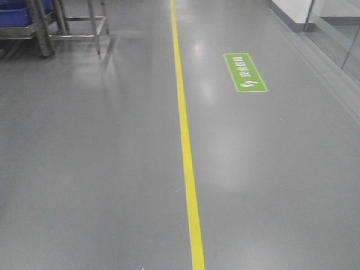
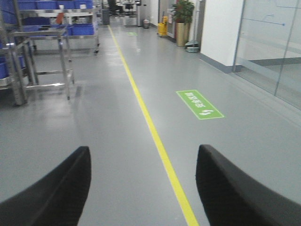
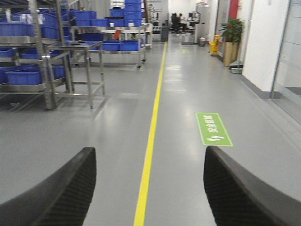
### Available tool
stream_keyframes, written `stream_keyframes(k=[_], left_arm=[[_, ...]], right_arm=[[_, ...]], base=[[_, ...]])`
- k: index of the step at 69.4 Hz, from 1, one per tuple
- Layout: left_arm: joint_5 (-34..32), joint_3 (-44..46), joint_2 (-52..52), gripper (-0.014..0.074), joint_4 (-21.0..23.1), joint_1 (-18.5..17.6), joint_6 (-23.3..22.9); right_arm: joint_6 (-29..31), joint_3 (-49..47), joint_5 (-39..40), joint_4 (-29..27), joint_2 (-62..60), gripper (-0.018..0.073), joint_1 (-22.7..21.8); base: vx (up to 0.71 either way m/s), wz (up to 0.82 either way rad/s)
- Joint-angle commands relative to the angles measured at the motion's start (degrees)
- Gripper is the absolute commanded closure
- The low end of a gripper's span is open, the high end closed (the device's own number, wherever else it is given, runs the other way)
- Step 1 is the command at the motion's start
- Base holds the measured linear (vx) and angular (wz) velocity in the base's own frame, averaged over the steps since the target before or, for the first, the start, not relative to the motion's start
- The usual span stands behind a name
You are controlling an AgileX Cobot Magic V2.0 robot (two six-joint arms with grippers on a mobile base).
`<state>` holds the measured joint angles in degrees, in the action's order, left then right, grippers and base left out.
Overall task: Move and align brake pads A on conveyor
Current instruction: 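Drive along the yellow floor line past the green floor sign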
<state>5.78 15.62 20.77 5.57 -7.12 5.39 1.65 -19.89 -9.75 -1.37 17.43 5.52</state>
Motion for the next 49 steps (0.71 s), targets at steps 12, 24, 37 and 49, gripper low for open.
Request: stream_keyframes(k=[12, 24, 37, 49], left_arm=[[-4.7, 1.4, 0.4, 0.0132, 0.1, -0.3, 0.0], [-4.7, 1.4, 0.4, 0.0132, 0.1, -0.3, 0.0], [-4.7, 1.4, 0.4, 0.0132, 0.1, -0.3, 0.0], [-4.7, 1.4, 0.4, 0.0132, 0.1, -0.3, 0.0]], right_arm=[[0.1, -1.5, 4.2, 0.2, 0.6, 0.0096, -0.2], [0.1, -1.5, 4.1, 0.2, 0.6, 0.0096, -0.2], [0.1, -1.5, 4.1, 0.2, 0.6, 0.0096, -0.2], [0.1, -1.5, 4.1, 0.2, 0.6, 0.0096, -0.2]], base=[[0.23, -0.29], [0.3, -0.07], [0.37, 0.12], [0.44, 0.18]])
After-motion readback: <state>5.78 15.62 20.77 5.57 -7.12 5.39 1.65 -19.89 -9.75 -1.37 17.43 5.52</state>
